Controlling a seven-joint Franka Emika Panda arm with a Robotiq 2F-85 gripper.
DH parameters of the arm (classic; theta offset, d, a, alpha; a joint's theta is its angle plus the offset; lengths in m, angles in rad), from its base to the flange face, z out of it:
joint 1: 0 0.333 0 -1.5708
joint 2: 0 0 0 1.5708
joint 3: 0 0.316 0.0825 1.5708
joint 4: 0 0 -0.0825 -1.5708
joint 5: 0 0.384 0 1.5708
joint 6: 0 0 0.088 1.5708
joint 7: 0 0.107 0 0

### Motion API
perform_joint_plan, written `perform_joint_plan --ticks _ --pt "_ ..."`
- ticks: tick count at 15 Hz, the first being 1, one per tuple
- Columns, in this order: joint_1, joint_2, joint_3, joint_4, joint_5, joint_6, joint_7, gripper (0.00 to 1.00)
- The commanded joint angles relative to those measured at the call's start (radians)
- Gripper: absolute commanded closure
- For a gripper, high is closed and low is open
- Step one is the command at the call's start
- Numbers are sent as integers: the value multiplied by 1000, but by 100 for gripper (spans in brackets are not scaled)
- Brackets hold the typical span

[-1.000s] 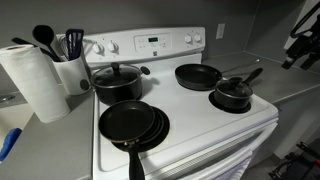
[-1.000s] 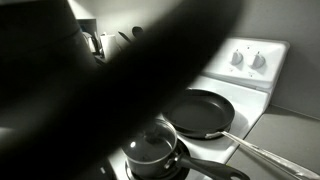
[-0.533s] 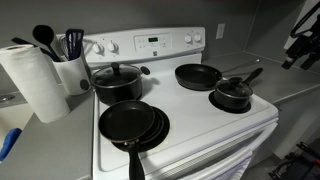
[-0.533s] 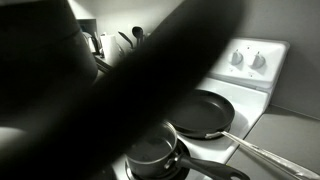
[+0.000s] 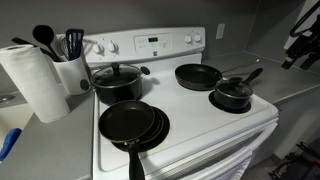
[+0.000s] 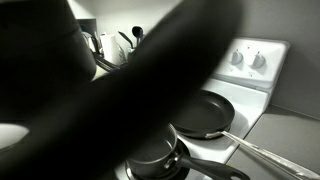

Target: Uncover the small pot on the stove

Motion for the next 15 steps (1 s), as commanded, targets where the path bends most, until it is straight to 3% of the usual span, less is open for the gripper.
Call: perform_joint_plan --ticks 1,15 --pt "1 20 22 10 5 13 -13 0" --pt "63 66 127 20 -7 149 16 0"
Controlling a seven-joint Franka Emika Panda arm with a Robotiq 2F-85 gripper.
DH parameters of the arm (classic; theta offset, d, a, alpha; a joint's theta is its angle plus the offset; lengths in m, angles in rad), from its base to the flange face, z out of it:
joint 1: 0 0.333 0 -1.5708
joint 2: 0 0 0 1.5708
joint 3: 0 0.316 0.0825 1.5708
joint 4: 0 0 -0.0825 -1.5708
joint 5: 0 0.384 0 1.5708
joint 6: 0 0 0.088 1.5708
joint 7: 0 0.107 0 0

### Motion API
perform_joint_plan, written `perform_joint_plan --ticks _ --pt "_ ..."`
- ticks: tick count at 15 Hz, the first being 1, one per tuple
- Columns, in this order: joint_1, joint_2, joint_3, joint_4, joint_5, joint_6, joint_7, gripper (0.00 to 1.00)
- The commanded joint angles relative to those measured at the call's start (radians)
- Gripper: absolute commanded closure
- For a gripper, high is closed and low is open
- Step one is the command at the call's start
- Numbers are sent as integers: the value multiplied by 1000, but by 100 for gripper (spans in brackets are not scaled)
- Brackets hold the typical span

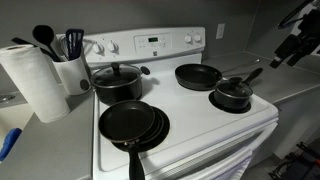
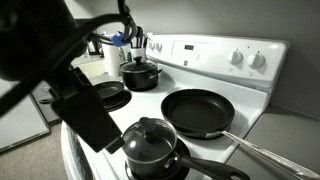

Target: Uncover the small pot on the stove

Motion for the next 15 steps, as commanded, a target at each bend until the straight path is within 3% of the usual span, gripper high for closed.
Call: perform_joint_plan --ticks 1,9,10,15 --pt "-6 63 41 22 -12 64 23 0" --pt "-23 219 98 106 -71 107 90 0" --pt "-2 151 77 58 -52 111 80 0" --pt "-1 158 77 65 -54 111 82 0"
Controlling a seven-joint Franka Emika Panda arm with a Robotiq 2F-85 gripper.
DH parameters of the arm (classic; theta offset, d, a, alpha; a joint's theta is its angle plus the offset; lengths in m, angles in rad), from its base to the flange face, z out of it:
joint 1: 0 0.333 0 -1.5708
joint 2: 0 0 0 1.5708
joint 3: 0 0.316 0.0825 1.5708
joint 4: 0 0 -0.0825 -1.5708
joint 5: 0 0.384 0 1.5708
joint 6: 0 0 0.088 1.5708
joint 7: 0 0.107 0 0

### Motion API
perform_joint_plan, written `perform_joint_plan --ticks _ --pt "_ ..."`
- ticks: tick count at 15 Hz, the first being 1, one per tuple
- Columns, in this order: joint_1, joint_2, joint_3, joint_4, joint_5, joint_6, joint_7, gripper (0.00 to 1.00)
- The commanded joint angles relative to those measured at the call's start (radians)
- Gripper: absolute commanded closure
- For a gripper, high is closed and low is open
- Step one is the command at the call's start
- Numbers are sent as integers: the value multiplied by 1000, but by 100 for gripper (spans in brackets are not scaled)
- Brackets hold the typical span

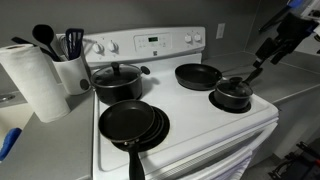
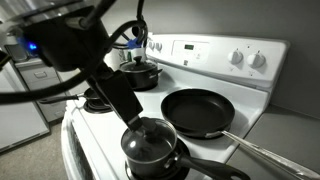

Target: Uncover the small pot on the stove

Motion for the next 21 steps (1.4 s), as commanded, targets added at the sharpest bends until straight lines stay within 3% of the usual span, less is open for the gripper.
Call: perform_joint_plan --ticks 1,6,10,13,14,15,18,21 --pt "2 0 -2 1 -2 -2 1 0" --pt "-34 33 67 -3 -32 66 121 0" --pt "-152 68 208 15 -150 125 414 0" --pt "-234 124 290 53 -242 70 613 0" --pt "-225 141 284 64 -251 53 631 0" --pt "-173 81 242 14 -242 84 595 0" --pt "-171 124 238 39 -250 71 632 0" --pt "-230 151 312 88 -305 -16 804 0"
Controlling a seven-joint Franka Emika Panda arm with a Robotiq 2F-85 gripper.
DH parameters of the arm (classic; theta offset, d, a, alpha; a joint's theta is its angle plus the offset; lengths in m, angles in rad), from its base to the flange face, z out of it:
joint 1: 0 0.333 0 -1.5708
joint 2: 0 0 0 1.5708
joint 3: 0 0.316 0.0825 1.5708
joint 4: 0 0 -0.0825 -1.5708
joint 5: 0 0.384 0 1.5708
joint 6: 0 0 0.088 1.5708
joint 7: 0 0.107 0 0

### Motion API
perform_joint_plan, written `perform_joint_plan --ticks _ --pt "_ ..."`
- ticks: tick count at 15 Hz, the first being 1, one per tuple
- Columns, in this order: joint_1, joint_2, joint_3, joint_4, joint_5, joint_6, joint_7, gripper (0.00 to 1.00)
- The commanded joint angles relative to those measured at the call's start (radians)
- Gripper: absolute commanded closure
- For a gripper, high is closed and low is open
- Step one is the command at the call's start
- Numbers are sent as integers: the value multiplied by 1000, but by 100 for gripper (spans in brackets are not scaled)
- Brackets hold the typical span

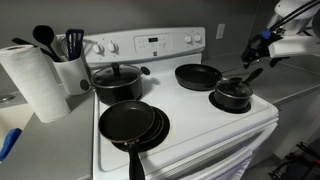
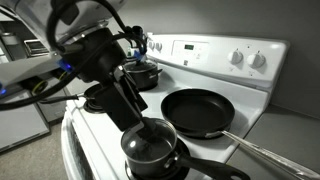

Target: Uncover the small pot on the stove

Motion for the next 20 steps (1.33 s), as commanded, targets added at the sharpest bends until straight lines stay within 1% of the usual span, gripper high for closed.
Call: perform_joint_plan --ticks 1,3,5,6,7,10,11,12,16,19,20 --pt "-43 50 64 69 -81 -123 214 0" --pt "-41 83 92 111 -128 -211 354 0" --pt "-21 129 97 157 -151 -315 475 0" --pt "17 161 63 175 -129 -353 457 0" --pt "55 89 29 112 -160 -293 452 0" --pt "89 104 1 122 -172 -305 466 0" --pt "105 111 -18 136 -138 -326 451 0" --pt "127 138 -52 150 -79 -339 429 0" --pt "167 189 -124 185 85 -392 445 0" --pt "167 222 -147 201 144 -365 491 0" --pt "161 230 -148 204 155 -346 531 0"
